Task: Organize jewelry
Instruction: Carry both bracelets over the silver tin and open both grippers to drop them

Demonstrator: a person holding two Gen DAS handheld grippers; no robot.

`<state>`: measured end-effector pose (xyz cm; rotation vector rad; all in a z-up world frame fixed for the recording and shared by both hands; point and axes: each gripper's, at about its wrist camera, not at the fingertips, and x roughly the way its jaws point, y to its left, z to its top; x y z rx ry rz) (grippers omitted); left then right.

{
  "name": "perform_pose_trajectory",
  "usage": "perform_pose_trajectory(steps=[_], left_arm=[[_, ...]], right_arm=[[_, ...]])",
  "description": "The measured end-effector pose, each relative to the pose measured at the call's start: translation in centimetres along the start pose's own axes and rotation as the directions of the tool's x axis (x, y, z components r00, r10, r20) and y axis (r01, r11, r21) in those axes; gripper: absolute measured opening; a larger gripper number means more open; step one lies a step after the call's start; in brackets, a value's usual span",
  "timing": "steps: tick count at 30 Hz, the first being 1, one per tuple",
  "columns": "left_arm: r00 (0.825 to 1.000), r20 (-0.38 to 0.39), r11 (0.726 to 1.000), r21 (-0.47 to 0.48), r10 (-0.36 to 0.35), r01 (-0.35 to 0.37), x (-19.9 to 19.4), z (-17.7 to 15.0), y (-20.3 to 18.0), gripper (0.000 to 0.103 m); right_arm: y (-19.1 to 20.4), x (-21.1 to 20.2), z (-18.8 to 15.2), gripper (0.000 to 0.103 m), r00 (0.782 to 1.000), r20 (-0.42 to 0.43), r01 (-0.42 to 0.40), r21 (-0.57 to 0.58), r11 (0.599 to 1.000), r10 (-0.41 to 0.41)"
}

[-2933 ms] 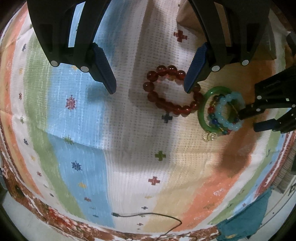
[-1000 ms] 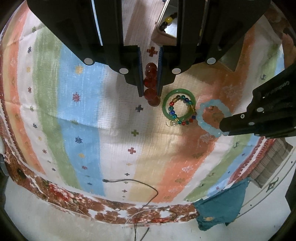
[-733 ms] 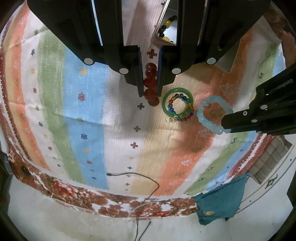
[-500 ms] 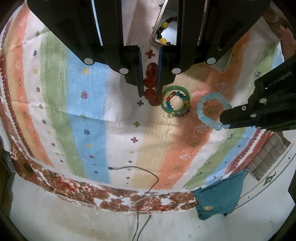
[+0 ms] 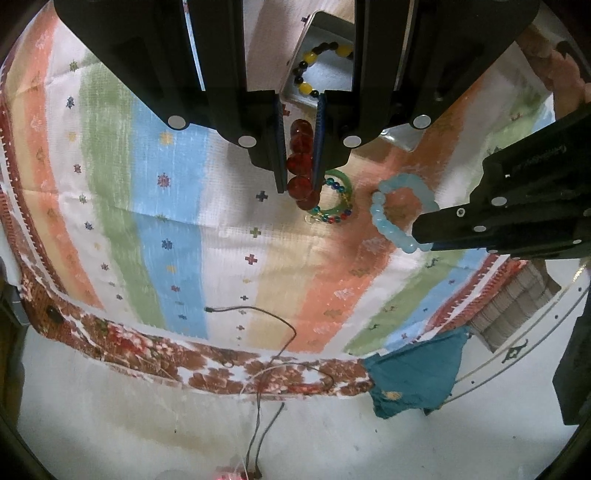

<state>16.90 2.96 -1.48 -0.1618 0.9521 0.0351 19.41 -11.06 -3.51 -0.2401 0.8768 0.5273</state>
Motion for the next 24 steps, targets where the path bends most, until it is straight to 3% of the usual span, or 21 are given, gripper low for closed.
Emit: perform_pose_trajectory(steps=[24], left_arm=[[0.996,0.087,1.000,-0.010,-0.026,0.027,-5.3,-4.5,-1.1,0.011]], right_arm=[[1.9,-4.9,-4.1,0.014,0.996,0.077,-0.039,-0.021,0.999,0.041]])
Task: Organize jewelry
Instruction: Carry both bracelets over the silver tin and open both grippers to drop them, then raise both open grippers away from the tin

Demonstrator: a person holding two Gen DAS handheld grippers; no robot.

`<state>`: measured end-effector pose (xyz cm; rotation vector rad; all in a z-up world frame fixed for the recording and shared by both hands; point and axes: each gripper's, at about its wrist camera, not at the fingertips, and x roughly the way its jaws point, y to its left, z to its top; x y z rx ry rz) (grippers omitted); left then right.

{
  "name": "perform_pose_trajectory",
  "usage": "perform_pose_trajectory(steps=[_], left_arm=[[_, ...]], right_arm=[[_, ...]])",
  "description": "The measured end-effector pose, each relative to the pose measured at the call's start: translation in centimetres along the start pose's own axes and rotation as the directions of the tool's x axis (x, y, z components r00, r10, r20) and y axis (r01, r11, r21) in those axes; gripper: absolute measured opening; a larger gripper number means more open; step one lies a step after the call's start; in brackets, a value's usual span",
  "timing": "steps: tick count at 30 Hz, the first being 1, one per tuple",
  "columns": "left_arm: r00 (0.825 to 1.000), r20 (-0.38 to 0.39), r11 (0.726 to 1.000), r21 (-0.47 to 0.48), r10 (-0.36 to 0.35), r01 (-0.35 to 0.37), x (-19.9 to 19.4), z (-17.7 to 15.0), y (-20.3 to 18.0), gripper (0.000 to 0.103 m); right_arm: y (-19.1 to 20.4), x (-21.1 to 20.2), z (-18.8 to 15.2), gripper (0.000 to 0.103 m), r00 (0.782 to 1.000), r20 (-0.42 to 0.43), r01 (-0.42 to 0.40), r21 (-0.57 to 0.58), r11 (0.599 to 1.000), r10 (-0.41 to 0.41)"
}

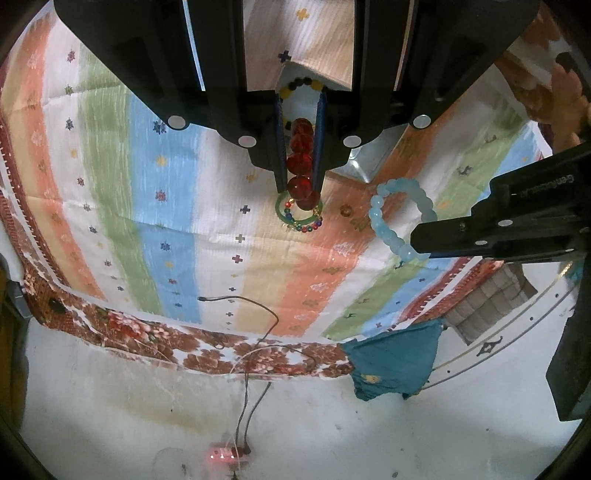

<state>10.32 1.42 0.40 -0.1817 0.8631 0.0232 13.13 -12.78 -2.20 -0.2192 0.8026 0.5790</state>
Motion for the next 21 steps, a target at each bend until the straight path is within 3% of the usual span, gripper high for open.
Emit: perform_pose_trajectory(steps=[13,16,18,21], left_arm=[[1.000,-0.016,1.000,0.022,0.015,-0.015,-0.3,-1.3,-0.5,0.011],[0.999,-0.021,0.999,-0.001,0.034,-0.034,-0.3,-1.1,-0.1,0.012],[0.999,-0.023,0.999,-0.018,0.045,-0.046,-0.3,-1.1,0.4,0.019],[0.998,-0.023,0.998,-0.039,0.051,-0.052,-0.4,-1.0,1.0,0.024]], right_arm=[[0.4,0.2,-1.0,0.014,0.998,-0.045,-0.035,0.005,0.999,0.035],[0.1,0.1,-0.9,0.020,0.999,-0.045,-0.017,0.025,1.000,0.018],[-0.3,0.2,-0.9,0.028,0.998,-0.054,-0.012,0.041,0.999,0.015],[-0.7,0.5,-0.9,0.028,0.997,-0.072,0.003,0.058,0.998,0.001]])
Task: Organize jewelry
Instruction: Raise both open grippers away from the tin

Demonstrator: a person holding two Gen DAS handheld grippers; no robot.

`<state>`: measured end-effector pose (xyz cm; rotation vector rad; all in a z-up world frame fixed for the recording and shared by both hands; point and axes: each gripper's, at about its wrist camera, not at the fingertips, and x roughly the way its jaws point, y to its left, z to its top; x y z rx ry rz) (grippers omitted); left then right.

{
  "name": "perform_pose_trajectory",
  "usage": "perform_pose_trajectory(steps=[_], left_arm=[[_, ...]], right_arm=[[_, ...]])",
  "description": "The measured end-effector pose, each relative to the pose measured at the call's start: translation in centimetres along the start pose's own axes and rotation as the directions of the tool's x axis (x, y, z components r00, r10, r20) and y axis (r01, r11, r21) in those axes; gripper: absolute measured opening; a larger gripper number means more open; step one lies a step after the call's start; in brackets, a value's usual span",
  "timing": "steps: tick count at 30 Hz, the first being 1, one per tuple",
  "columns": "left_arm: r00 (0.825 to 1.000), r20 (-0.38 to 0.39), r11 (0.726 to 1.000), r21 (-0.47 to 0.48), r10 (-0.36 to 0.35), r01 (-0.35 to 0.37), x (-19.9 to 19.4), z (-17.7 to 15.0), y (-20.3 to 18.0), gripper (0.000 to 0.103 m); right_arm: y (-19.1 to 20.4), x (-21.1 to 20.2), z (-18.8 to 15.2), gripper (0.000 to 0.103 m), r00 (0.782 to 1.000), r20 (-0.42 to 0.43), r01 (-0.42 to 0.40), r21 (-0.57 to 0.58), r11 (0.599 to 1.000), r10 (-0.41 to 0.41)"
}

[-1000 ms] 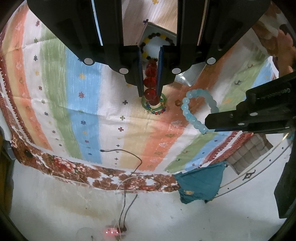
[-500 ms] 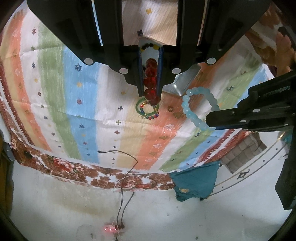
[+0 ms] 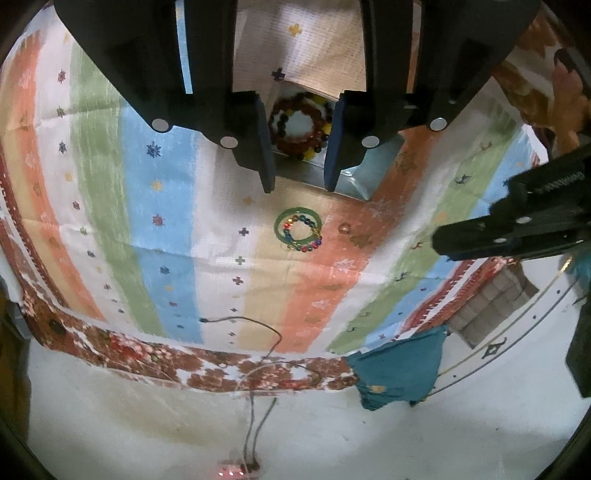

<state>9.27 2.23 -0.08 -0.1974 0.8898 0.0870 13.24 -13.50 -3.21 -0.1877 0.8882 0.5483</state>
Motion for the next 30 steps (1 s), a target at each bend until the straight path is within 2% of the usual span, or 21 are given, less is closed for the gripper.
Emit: perform_pose_trajectory(steps=[5,9,11,16,21,24,30], left_arm=[[1.000,-0.004,1.000,-0.007,0.004,-0.004,0.1,0.0,0.1,0.031],[1.000,-0.014,1.000,-0.008,0.007,-0.007,0.5,0.2,0.2,0.035],[1.000,-0.019,1.000,-0.007,0.013,-0.013,0.8,0.3,0.4,0.040],[0.999,-0.035,1.000,-0.006,0.026,-0.026,1.6,0.6,0.5,0.041],[0.999,-0.034,0.999,-0.017,0.035,-0.035,2.3,1.4,0.9,0.050],[0.999,-0.041,0.999,-0.037,0.034,-0.036,3.0,2.1,1.4,0.057],[0.995,-0.075,0.997,-0.045,0.060,-0.064,4.9,3.2,2.1,0.059]], right_arm=[[-0.3,0.4,0.1,0.036,1.000,-0.016,0.008,0.017,1.000,-0.008],[-0.4,0.9,0.3,0.038,0.999,-0.029,0.015,0.019,1.000,-0.015],[-0.5,1.2,0.6,0.040,0.999,-0.033,0.020,0.023,1.000,-0.019],[-0.7,1.8,1.0,0.043,0.999,-0.041,0.028,0.027,0.999,-0.027],[-1.0,2.5,1.6,0.054,0.998,-0.054,0.039,0.038,0.999,-0.037],[-1.3,3.0,1.9,0.057,0.997,-0.066,0.039,0.045,0.998,-0.036],[-1.7,4.3,2.5,0.060,0.994,-0.095,0.049,0.046,0.998,-0.045]])
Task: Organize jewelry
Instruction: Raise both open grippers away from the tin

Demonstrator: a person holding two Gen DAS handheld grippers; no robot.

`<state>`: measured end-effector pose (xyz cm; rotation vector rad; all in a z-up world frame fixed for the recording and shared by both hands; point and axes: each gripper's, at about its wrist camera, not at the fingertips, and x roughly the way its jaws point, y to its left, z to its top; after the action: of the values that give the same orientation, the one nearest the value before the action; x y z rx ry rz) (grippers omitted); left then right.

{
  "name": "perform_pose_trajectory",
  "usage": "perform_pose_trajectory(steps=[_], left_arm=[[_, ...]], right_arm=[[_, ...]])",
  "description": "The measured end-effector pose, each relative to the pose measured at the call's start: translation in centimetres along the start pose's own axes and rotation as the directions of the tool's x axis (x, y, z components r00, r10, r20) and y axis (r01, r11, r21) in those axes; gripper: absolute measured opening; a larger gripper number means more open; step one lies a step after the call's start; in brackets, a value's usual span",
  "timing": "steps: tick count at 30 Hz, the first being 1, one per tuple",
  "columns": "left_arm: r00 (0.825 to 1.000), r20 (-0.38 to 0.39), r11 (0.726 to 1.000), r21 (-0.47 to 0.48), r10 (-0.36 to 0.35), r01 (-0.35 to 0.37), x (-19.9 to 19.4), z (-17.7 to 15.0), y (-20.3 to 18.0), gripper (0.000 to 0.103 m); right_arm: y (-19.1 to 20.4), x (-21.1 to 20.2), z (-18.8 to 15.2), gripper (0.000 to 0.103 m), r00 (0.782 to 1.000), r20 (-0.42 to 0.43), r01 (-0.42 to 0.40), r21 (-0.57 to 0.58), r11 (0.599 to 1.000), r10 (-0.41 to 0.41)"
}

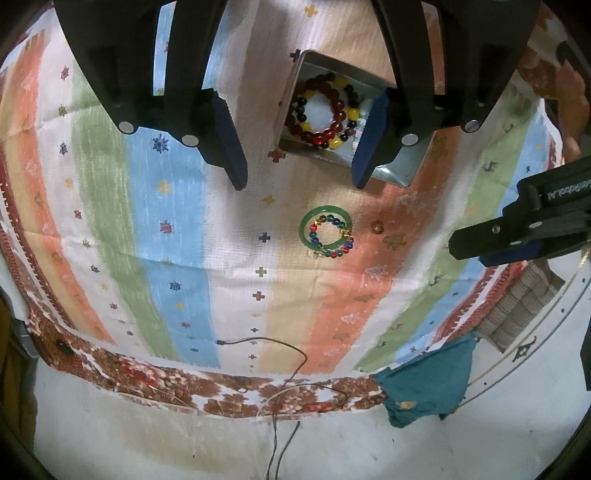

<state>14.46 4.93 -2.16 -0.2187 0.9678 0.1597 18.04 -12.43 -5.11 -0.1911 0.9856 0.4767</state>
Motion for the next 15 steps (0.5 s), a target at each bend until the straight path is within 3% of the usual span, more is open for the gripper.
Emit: perform_pose_trajectory(steps=[6,15], left_arm=[[1.000,-0.014,1.000,0.012,0.026,-0.025,1.1,0.7,0.2,0.062],[0.996,-0.064,0.998,0.003,0.066,-0.066,3.8,1.7,1.3,0.062]], right_arm=[[0.3,1.1,0.8,0.067,1.000,-0.020,-0.008,-0.017,1.000,0.008],[0.4,3.6,2.0,0.067,0.997,-0.074,-0.017,-0.030,0.999,0.014]])
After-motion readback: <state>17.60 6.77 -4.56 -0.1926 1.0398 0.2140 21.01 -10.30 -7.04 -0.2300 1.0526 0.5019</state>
